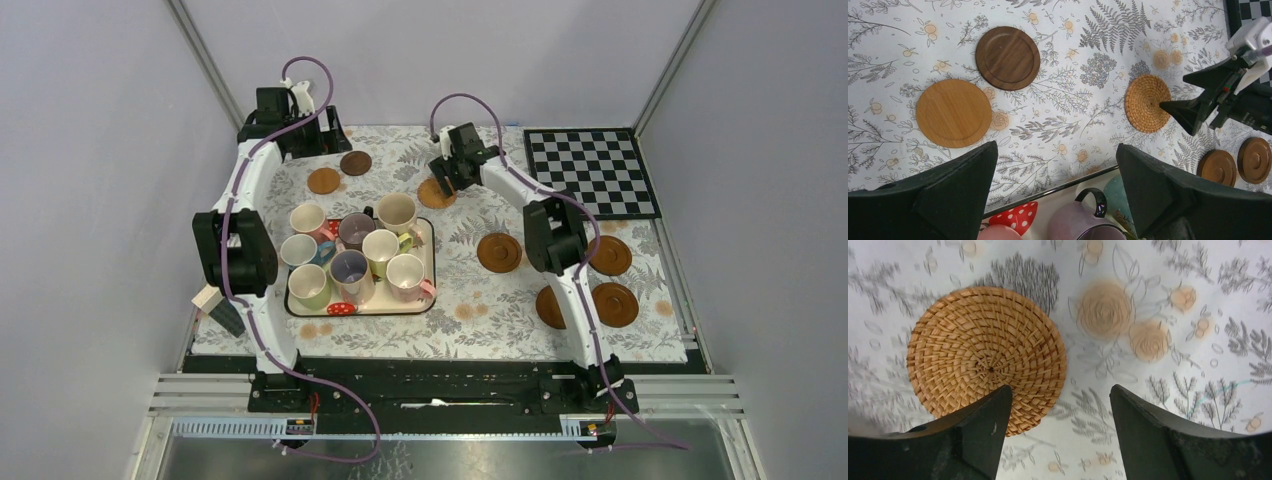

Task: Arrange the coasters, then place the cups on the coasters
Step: Move the coaster to the center of the board.

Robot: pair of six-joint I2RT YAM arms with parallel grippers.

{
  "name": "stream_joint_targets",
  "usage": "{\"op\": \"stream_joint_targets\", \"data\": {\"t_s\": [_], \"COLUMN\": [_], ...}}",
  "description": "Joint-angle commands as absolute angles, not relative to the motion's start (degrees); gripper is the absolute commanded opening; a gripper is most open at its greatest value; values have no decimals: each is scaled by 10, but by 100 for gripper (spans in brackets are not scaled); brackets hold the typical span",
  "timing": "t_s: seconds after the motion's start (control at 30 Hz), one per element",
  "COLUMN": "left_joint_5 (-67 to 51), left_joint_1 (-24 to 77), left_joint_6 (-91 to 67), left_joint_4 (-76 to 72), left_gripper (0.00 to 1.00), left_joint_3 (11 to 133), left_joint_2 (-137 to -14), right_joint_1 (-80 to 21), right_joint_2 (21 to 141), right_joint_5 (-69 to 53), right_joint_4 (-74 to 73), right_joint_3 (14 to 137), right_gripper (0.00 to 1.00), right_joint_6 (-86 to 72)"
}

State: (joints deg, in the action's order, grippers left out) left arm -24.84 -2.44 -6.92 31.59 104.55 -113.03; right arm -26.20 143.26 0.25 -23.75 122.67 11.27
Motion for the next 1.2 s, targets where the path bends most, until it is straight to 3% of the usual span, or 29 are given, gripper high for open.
{"op": "stream_joint_targets", "data": {"t_s": [0.0, 0.37, 1.17], "left_joint_5": [-256, -262, -263], "left_joint_1": [-23, -23, -23], "left_joint_6": [-77, -86, -88], "left_joint_4": [305, 305, 306], "left_gripper": [99, 99, 99], "left_joint_3": [1073, 1090, 1094], "left_joint_2": [-1138, -1153, -1157], "right_joint_1": [-242, -243, -310], "right_joint_2": [1368, 1251, 1117], "right_joint_5": [-29, -81, -87], "right_joint_4": [-291, -252, -187], "right_joint_3": [1146, 942, 728], "right_gripper": [78, 77, 78], "right_joint_6": [159, 224, 314]}}
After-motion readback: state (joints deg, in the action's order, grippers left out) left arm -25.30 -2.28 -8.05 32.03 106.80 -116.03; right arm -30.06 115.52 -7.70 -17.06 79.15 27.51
